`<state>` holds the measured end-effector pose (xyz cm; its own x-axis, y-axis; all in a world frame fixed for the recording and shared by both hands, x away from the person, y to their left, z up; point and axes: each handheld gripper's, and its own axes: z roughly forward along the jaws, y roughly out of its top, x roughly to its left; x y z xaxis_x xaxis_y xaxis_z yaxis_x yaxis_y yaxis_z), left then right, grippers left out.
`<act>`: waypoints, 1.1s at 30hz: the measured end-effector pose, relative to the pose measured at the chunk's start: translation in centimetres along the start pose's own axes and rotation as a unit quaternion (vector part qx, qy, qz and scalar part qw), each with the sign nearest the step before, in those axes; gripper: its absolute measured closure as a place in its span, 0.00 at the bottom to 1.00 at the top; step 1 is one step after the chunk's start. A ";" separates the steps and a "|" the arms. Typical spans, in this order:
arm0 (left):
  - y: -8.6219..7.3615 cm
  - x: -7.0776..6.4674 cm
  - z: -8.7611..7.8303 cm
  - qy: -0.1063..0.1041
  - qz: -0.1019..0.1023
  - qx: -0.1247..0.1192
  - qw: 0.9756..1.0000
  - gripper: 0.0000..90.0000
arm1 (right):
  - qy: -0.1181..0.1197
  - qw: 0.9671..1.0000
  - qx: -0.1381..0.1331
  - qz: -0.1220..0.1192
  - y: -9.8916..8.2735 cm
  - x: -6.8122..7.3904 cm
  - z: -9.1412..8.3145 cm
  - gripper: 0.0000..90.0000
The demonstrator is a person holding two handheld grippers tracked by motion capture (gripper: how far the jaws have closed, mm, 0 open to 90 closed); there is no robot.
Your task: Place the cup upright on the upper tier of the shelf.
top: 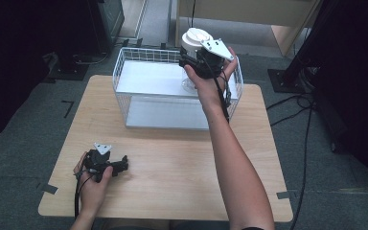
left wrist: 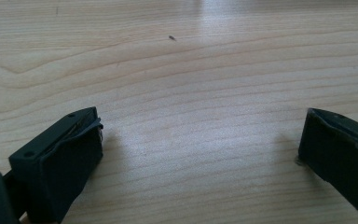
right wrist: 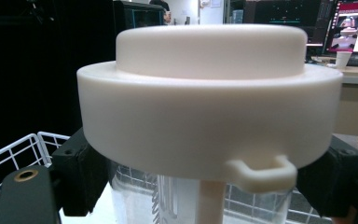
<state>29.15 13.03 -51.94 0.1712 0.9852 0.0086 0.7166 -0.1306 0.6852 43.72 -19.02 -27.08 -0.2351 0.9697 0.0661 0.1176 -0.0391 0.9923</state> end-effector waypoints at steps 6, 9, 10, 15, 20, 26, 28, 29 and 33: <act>0.0 0.0 0.0 0.000 0.000 0.001 1.000 0.00 | 0.005 1.000 -0.009 -0.011 -0.3 0.1 -0.2 0.17; 0.0 0.0 0.0 0.000 0.000 0.001 1.000 0.00 | 0.006 1.000 -0.013 -0.008 -0.6 0.0 -0.5 0.17; 0.0 0.0 0.0 -0.001 0.000 0.001 1.000 0.00 | 0.007 1.000 -0.014 -0.006 -0.7 0.0 -0.6 0.17; 0.0 0.0 0.0 0.000 0.001 0.001 1.000 0.00 | 0.013 1.000 -0.018 -0.004 -1.1 -0.2 -1.0 0.18; 0.0 0.0 0.0 0.000 0.001 0.001 1.000 0.00 | 0.018 1.000 -0.015 -0.006 -1.2 -0.3 -1.0 0.18; 0.0 0.0 0.0 0.000 0.000 0.001 1.000 0.00 | 0.021 1.000 -0.016 -0.008 -1.4 -0.4 -0.6 0.18; 0.0 0.0 0.0 0.000 0.003 0.001 1.000 0.00 | 0.020 1.000 -0.016 -0.008 -1.4 -0.5 -0.3 0.18; 0.0 0.0 0.0 0.000 0.003 0.002 1.000 0.00 | 0.018 1.000 -0.014 -0.007 -1.4 -0.4 -0.1 0.18; 0.0 0.0 0.0 0.000 0.002 0.001 1.000 0.00 | 0.011 1.000 -0.009 -0.007 -1.4 -0.4 0.6 0.18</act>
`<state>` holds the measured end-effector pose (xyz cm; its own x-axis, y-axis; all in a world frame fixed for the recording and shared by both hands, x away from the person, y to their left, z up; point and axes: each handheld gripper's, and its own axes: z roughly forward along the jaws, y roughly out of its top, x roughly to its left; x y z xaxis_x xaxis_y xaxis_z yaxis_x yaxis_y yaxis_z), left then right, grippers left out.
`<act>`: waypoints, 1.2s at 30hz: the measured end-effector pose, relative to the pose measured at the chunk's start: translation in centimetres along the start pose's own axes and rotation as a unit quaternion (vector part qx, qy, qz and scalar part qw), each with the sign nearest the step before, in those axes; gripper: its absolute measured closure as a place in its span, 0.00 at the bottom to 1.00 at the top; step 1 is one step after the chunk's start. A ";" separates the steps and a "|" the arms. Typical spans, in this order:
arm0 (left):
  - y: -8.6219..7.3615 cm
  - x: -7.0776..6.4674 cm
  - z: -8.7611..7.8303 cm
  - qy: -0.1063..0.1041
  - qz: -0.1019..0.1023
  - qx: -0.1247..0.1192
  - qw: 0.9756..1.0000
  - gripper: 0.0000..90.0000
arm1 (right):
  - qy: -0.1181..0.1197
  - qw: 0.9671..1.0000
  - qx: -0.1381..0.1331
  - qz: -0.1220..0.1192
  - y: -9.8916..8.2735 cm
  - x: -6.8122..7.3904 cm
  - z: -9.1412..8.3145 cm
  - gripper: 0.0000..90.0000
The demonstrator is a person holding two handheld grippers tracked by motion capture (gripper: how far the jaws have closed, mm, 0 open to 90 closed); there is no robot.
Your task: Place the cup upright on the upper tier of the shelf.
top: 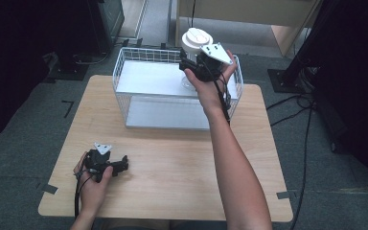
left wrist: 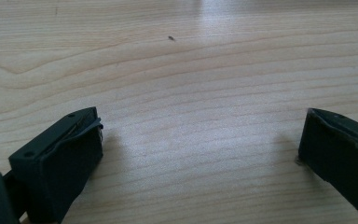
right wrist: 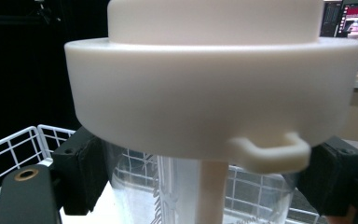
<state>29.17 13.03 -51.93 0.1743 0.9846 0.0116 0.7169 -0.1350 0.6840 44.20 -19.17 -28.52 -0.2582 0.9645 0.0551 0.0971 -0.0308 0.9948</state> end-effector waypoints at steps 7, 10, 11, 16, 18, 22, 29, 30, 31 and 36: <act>0.0 0.0 0.0 -0.001 0.001 0.000 1.000 0.00 | 0.021 1.000 0.002 0.021 -0.1 -0.6 0.0 0.16; 0.0 0.0 0.0 -0.001 0.000 0.000 1.000 0.00 | 0.027 0.999 0.002 0.029 0.0 -0.8 -0.4 0.12; 0.0 0.0 0.0 -0.001 0.001 0.000 1.000 0.00 | 0.030 0.999 0.002 0.030 0.1 -0.9 -0.6 0.11; 0.0 0.0 0.0 -0.001 0.001 -0.001 1.000 0.00 | 0.049 0.998 0.004 0.024 0.8 -1.0 -1.6 0.08; 0.0 0.0 0.0 -0.001 0.001 0.000 1.000 0.00 | 0.047 0.999 0.006 0.017 0.9 -1.0 -2.0 0.07; 0.0 0.0 0.0 -0.001 0.001 -0.001 1.000 0.00 | 0.058 0.998 0.007 0.017 0.9 -1.3 -2.9 0.07; 0.0 0.0 0.0 0.000 0.001 -0.001 1.000 0.00 | 0.077 0.997 0.017 0.003 -0.2 -1.9 -4.8 0.07; 0.0 0.0 0.0 -0.001 0.000 -0.001 1.000 0.00 | 0.078 0.997 0.018 0.002 -0.5 -2.0 -5.1 0.07; 0.0 0.0 0.1 -0.001 0.001 -0.001 1.000 0.00 | 0.079 0.997 0.018 0.002 -0.7 -2.1 -5.4 0.07; 0.0 0.0 0.1 -0.001 0.001 -0.001 1.000 0.00 | 0.080 0.997 0.023 -0.001 -1.9 -2.9 -6.8 0.07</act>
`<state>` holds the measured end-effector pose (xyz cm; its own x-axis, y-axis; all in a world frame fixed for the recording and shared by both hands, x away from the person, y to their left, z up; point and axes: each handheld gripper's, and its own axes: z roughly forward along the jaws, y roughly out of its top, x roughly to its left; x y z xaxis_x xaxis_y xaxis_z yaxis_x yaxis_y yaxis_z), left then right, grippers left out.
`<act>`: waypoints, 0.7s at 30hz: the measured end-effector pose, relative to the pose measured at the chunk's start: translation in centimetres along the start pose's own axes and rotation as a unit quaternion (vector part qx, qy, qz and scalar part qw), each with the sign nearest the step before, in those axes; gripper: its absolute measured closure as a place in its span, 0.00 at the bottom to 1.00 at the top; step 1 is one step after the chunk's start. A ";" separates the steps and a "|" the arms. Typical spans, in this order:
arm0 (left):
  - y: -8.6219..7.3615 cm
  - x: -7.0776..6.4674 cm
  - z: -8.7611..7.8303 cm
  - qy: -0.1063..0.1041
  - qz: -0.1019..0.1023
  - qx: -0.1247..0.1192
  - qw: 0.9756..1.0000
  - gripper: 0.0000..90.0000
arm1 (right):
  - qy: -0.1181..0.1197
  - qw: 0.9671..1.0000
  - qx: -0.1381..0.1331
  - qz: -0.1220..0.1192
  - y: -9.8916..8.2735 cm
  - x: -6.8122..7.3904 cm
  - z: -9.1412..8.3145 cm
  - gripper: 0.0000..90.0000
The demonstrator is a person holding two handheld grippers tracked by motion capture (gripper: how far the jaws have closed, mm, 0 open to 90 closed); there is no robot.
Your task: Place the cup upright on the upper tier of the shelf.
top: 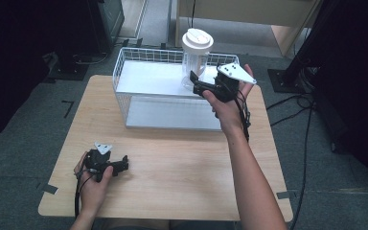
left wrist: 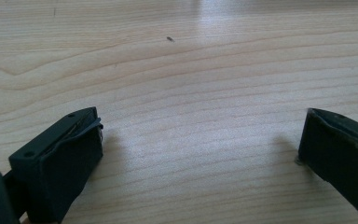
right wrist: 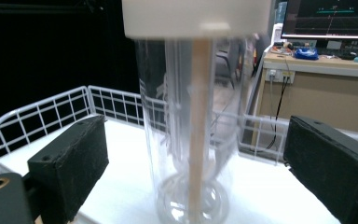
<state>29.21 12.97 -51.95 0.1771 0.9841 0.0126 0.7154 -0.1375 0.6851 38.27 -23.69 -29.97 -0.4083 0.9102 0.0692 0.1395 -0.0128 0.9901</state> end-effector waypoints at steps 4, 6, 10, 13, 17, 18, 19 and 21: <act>0.0 0.0 0.0 0.000 -0.001 0.001 1.000 0.00 | 0.008 1.000 0.006 -0.011 -1.2 -0.2 -1.1 0.07; 0.0 0.0 0.0 0.000 -0.001 0.001 1.000 0.00 | 0.011 1.000 0.009 -0.013 -1.7 -0.3 -1.7 0.07; 0.0 0.0 0.0 0.000 -0.001 0.000 1.000 0.00 | 0.010 1.000 0.013 -0.013 -2.8 -0.6 -2.9 0.07; 0.0 0.0 0.0 0.000 -0.001 0.001 1.000 0.00 | 0.008 1.000 0.017 -0.018 -3.6 -0.9 -3.7 0.07; 0.0 0.0 0.0 0.000 -0.001 0.001 1.000 0.00 | -0.001 1.000 0.026 -0.016 -4.8 -1.4 -4.8 0.07; 0.0 0.0 0.0 0.000 -0.001 0.001 1.000 0.00 | -0.003 1.000 0.027 -0.015 -5.1 -1.6 -5.1 0.07; 0.0 0.0 0.0 0.000 -0.001 0.000 1.000 0.00 | -0.005 0.999 0.027 -0.016 -5.4 -1.9 -5.4 0.07; 0.0 0.0 0.0 0.000 -0.001 0.000 1.000 0.00 | -0.011 0.999 0.031 -0.011 -6.1 -2.4 -6.0 0.07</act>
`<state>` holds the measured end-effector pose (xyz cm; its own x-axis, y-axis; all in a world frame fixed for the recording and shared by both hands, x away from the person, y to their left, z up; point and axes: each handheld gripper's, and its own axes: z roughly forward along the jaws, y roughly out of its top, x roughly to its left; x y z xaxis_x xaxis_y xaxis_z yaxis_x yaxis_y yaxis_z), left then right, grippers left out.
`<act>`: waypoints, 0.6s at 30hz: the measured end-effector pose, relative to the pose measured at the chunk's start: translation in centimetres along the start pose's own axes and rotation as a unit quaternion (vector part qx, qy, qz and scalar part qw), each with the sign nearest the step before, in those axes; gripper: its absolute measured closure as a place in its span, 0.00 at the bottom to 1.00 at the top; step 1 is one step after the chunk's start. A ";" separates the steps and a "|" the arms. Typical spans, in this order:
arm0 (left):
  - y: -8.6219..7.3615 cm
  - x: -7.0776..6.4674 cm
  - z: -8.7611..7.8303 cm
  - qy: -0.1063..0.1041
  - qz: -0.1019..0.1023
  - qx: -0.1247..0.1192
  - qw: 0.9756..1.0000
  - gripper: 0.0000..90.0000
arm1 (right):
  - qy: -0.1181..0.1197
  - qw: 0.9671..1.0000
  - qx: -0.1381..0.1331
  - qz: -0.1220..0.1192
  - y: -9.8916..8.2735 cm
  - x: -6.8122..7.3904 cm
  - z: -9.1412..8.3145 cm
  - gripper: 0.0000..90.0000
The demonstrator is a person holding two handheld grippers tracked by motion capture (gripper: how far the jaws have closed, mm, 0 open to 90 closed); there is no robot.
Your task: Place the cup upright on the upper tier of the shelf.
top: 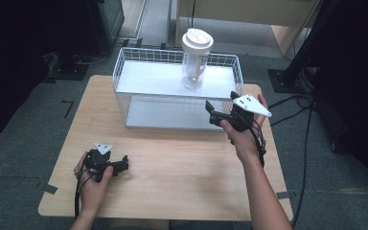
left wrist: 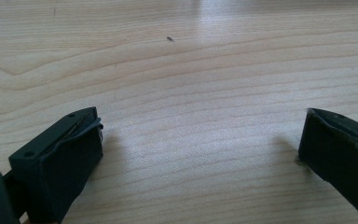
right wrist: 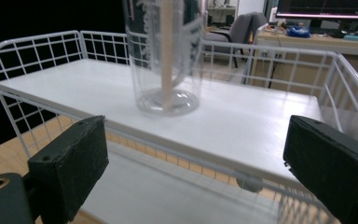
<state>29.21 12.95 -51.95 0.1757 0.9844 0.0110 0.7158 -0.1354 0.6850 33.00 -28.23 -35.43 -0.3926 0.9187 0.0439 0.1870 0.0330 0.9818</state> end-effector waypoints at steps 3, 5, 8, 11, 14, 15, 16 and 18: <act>0.0 0.0 0.0 0.000 0.000 0.000 1.000 0.00 | -0.006 1.000 0.005 0.007 -1.0 -0.6 -0.9 0.07; 0.0 0.0 0.0 0.000 0.001 0.001 1.000 0.00 | -0.011 1.000 0.007 0.008 -1.8 -1.1 -1.5 0.07; 0.0 0.0 0.0 0.000 0.000 0.001 1.000 0.00 | -0.019 1.000 0.013 0.017 -2.8 -1.9 -2.5 0.07; 0.0 0.0 0.0 0.000 0.000 0.000 1.000 0.00 | -0.027 0.999 0.017 0.021 -3.9 -2.5 -3.4 0.07; 0.0 0.0 0.0 0.000 0.001 0.000 1.000 0.00 | -0.038 0.998 0.027 0.030 -5.0 -3.1 -4.3 0.07; 0.0 0.0 0.0 0.000 0.001 0.000 1.000 0.00 | -0.043 0.998 0.030 0.029 -5.4 -3.3 -4.6 0.07; 0.0 0.0 0.0 0.000 0.001 0.000 1.000 0.00 | -0.046 0.998 0.031 0.029 -5.8 -3.5 -4.9 0.07; 0.0 0.0 0.0 0.000 0.000 0.000 1.000 0.00 | -0.051 0.997 0.037 0.034 -6.6 -3.9 -5.5 0.07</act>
<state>29.17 12.91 -51.94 0.1767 0.9842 0.0113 0.7161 -0.1364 0.6846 28.35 -34.15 -41.11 -0.2833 0.9551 0.0866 0.2772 -0.0049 0.9608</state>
